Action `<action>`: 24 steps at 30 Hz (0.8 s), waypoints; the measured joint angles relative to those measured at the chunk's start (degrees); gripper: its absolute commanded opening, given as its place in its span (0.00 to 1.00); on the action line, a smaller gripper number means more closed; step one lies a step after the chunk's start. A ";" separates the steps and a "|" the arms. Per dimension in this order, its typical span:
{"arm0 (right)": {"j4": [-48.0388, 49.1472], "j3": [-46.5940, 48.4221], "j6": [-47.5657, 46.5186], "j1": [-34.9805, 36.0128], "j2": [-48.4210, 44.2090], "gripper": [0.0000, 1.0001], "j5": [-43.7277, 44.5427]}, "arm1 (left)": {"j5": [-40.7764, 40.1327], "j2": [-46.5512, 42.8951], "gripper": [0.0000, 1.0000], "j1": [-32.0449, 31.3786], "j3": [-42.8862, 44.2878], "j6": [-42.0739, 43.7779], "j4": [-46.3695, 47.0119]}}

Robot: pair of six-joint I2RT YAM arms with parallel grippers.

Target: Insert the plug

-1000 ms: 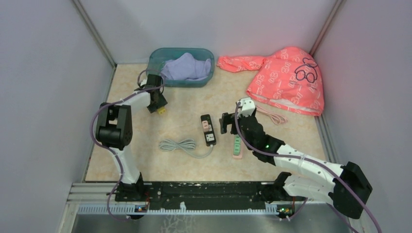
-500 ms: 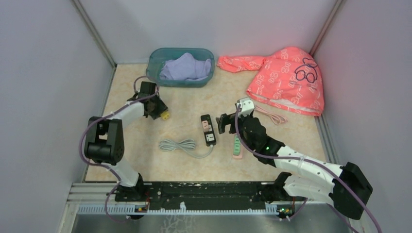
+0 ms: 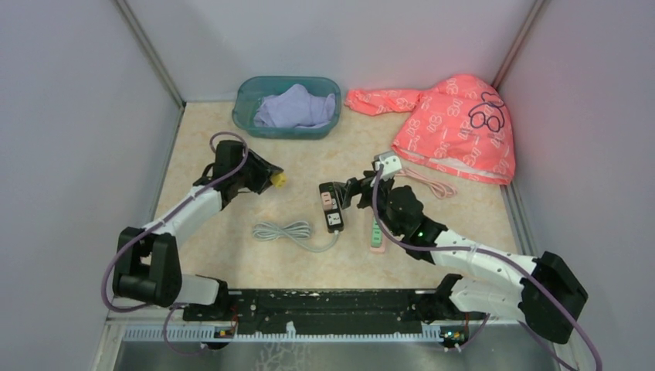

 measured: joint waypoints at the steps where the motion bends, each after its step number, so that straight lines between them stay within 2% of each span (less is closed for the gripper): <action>1: 0.96 0.02 0.22 0.00 0.59 0.99 -0.24 | 0.17 -0.85 0.32 -0.70 -0.24 -0.96 0.42; 9: 3.69 2.34 3.08 0.61 7.39 0.99 -2.05 | 0.94 -6.10 0.30 -6.32 -3.17 -10.62 4.72; 16: 6.86 4.68 7.21 2.21 12.37 0.99 -1.84 | -1.49 -8.48 0.27 -11.52 -4.31 -17.90 7.19; 24: 11.17 6.84 8.96 4.24 16.94 0.94 0.68 | -4.66 -10.71 0.26 -16.55 -5.57 -24.96 10.12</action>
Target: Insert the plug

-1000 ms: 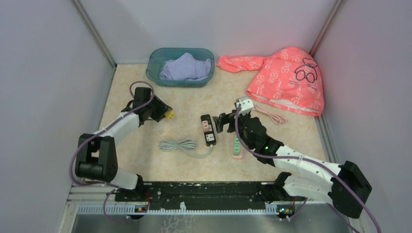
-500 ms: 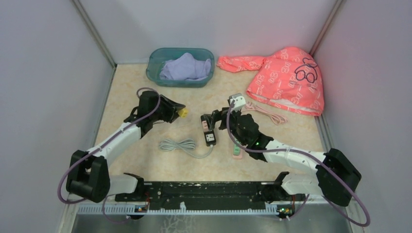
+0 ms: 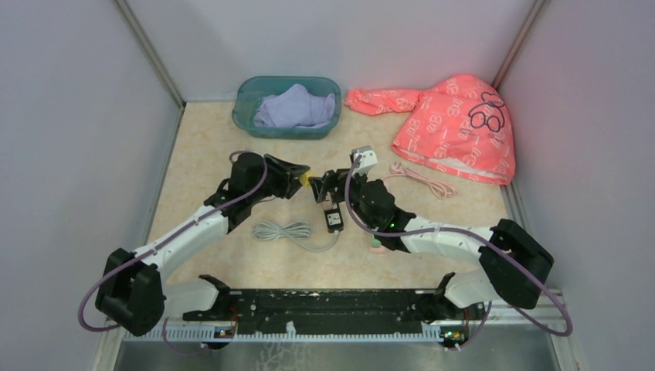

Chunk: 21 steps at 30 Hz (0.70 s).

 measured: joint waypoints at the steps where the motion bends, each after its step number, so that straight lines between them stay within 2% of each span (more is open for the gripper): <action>1: 0.57 0.26 -0.02 0.22 0.48 0.93 0.26 | -0.48 -0.28 0.26 -0.59 -0.13 -0.74 0.24; 7: 2.01 2.36 -0.87 1.70 3.15 0.85 2.08 | -2.78 -1.03 0.26 -2.43 -0.15 -3.28 0.81; 16: 3.32 4.15 -2.69 2.69 6.82 0.64 4.35 | -4.22 -1.03 0.26 -3.89 -0.15 -5.31 1.84; 21: 3.61 4.17 -3.15 3.43 8.09 0.60 5.16 | -4.85 -1.03 0.26 -4.42 -0.15 -5.75 2.32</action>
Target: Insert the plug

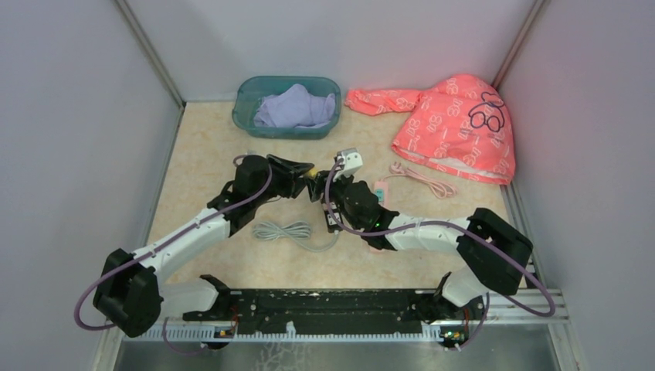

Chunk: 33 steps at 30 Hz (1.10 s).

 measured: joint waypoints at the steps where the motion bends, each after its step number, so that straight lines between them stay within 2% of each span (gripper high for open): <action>1: 0.11 0.02 -0.09 0.04 0.20 0.59 0.24 | -0.09 0.00 0.26 -0.13 0.00 -0.17 0.09; 14: 2.29 0.33 -0.09 0.44 1.95 0.52 1.81 | -0.52 0.00 0.26 -1.09 -0.90 -2.56 2.25; 18: 3.67 0.33 -0.04 0.46 1.95 0.47 2.34 | -0.50 0.00 0.26 -1.22 -0.98 -2.84 2.80; 20: 4.31 0.33 -0.02 0.48 1.95 0.41 2.38 | -0.50 0.00 0.27 -1.25 -0.98 -3.06 3.15; 30: 5.09 0.20 -0.09 0.76 1.92 0.02 2.25 | -0.50 0.00 0.55 -1.44 -1.49 -3.78 3.98; 33: 4.31 -0.26 -0.44 0.76 1.55 0.00 1.64 | -0.55 -0.07 0.63 -1.51 -2.21 -3.67 4.17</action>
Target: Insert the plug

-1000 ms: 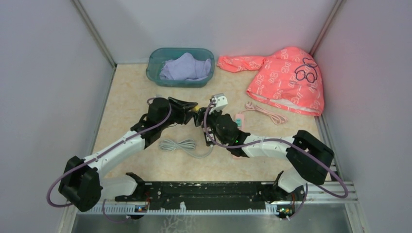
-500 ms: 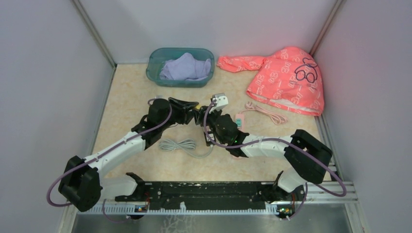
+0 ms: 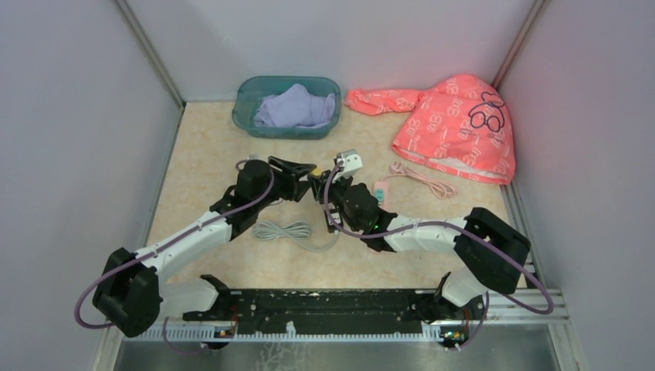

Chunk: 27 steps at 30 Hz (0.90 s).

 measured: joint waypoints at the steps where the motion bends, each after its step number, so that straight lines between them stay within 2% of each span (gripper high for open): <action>1: -0.63 -0.22 -0.24 0.00 -0.35 0.00 -0.20 | -0.09 -0.04 0.66 0.00 -0.26 0.17 -0.20; 8: -9.25 -0.28 -0.72 0.00 -4.90 0.00 -2.03 | -3.76 -2.60 0.77 0.02 -1.49 4.55 -1.99; 14: -22.71 1.55 -0.07 0.00 -8.00 0.00 -4.28 | -7.17 -4.83 0.81 0.02 -1.49 13.53 -5.03; 21: -41.90 9.70 1.75 0.00 -8.44 0.00 -6.29 | -7.76 -5.16 0.84 0.02 -2.38 23.82 -6.88; 27: -57.09 17.51 3.45 0.00 -8.04 0.00 -7.69 | -3.65 -4.44 0.84 0.02 -3.39 32.46 -7.15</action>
